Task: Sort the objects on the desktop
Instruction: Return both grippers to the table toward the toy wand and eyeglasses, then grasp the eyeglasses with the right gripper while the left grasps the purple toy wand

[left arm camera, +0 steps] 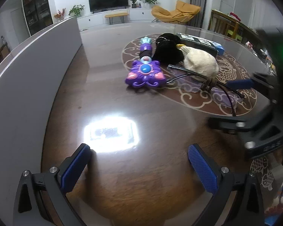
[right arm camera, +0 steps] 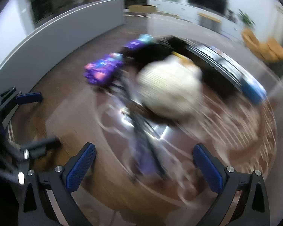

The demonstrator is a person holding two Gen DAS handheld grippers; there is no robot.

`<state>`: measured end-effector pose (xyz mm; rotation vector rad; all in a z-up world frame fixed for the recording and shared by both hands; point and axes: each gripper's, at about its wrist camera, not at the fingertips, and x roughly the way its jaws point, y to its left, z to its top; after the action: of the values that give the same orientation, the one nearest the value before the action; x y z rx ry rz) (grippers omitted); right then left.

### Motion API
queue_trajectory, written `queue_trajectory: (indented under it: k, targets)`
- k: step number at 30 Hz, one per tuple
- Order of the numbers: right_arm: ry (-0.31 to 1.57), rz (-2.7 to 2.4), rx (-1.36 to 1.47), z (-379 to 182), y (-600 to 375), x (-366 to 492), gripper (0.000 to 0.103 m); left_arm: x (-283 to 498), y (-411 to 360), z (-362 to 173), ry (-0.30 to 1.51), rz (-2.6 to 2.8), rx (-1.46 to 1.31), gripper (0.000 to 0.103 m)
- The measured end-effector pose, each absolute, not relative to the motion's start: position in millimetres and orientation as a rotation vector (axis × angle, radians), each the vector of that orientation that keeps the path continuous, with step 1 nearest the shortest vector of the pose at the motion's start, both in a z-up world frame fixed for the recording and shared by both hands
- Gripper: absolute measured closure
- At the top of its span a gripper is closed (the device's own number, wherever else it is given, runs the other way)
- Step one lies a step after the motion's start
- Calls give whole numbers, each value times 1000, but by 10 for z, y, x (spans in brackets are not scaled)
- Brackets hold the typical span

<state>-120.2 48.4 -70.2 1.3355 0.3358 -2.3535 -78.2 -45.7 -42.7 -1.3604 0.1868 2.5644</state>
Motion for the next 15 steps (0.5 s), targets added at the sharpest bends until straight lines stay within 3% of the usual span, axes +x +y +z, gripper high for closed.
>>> queue_trajectory:
  k: [2, 5, 7, 10, 15]
  targets:
    - [347, -2340, 1295, -686, 312, -1251, 6, -761, -482, -426, 186, 2566, -1360, 0]
    - [319, -2385, 1245, -635, 276, -1268, 36, -759, -490, -417, 184, 2568, -1358, 0]
    - [289, -2424, 1223, -604, 355, -1250, 70, -762, -487, -420, 183, 2572, -1360, 0]
    - [197, -2441, 1226, -573, 584, -1172, 82, -800, -472, -418, 167, 2592, -1371, 0]
    - [208, -2498, 1223, -557, 968, -740, 82, -904, -407, -421, 131, 2637, -1394, 0]
